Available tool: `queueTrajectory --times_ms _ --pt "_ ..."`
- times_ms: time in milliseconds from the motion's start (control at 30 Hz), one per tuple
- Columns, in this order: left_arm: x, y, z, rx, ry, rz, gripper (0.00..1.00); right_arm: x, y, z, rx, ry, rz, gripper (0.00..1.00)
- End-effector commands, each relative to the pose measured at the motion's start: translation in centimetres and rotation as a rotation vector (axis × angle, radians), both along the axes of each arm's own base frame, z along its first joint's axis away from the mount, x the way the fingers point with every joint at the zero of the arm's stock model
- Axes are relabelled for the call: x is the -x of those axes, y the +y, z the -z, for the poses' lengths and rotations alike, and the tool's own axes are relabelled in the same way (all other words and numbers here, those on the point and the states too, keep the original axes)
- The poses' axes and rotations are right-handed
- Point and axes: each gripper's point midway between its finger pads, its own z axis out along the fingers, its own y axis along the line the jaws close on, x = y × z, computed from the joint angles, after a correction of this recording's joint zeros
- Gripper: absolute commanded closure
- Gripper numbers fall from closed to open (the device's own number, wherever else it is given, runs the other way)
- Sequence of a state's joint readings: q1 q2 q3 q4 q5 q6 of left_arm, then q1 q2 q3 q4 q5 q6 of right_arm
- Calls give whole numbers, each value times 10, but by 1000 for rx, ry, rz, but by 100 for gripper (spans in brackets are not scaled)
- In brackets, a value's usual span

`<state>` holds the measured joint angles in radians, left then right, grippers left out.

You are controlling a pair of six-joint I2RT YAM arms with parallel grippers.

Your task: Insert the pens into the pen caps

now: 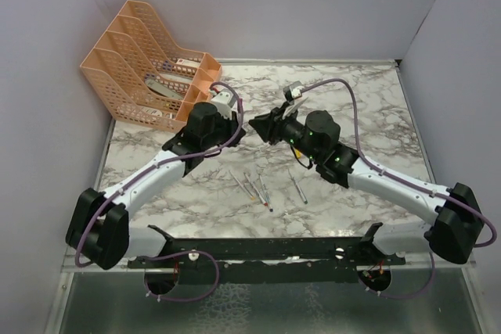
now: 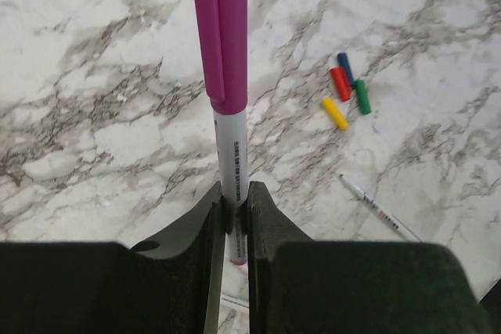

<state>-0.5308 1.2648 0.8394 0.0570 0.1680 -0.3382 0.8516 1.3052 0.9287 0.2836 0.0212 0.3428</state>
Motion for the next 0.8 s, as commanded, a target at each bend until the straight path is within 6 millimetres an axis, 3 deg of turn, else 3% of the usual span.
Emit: queueTrajectory --times_ms 0,233,467,767 --pt "-16 12 32 -94 129 -86 100 -13 -32 -39 -6 -76 162 75" --pt "-36 8 82 -179 314 -82 100 -23 -62 -30 54 -47 313 75" --pt "-45 5 124 -224 467 -77 100 -21 -69 -20 72 -20 339 75" --pt "-44 1 151 -220 565 -72 97 -19 -70 -12 75 3 334 75"
